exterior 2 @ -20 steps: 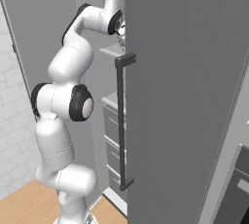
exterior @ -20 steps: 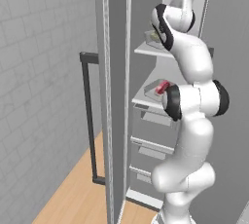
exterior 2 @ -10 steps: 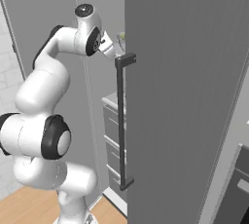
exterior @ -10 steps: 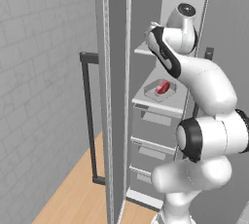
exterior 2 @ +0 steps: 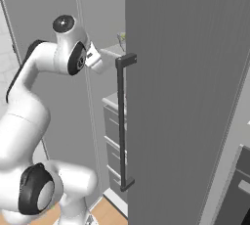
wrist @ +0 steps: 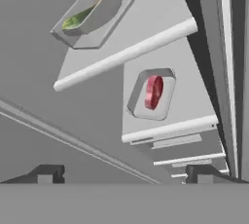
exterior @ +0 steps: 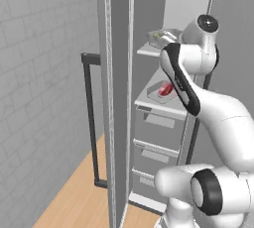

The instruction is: Take the meat container that has the steak and place it on the second highest rack of the freezer. Then take the vegetable container that has the sweet potato and cucumber and place it on the highest rack of the freezer.

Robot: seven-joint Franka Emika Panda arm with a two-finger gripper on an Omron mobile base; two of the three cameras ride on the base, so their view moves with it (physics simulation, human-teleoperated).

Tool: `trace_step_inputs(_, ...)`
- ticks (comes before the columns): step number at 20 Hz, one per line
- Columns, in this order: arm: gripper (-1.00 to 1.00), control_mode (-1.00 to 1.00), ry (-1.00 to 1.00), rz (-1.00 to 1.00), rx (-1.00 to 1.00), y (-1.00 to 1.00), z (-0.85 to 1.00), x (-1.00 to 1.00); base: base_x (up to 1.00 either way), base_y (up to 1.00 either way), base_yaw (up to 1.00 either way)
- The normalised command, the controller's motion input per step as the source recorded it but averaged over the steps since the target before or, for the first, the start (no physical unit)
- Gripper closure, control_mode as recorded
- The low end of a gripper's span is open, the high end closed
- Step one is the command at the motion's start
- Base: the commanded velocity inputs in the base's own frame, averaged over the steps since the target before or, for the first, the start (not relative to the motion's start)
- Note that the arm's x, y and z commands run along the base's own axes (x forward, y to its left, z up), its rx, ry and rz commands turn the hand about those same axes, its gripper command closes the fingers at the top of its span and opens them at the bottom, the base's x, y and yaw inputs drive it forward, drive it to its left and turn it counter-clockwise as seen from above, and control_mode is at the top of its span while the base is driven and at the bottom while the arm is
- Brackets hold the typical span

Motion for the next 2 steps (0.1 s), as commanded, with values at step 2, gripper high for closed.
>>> trace_step_inputs(2, -1.00, -1.00, 0.00, 0.00, 0.00, 0.00, 0.38, -1.00, 0.00, 0.00, 0.00)
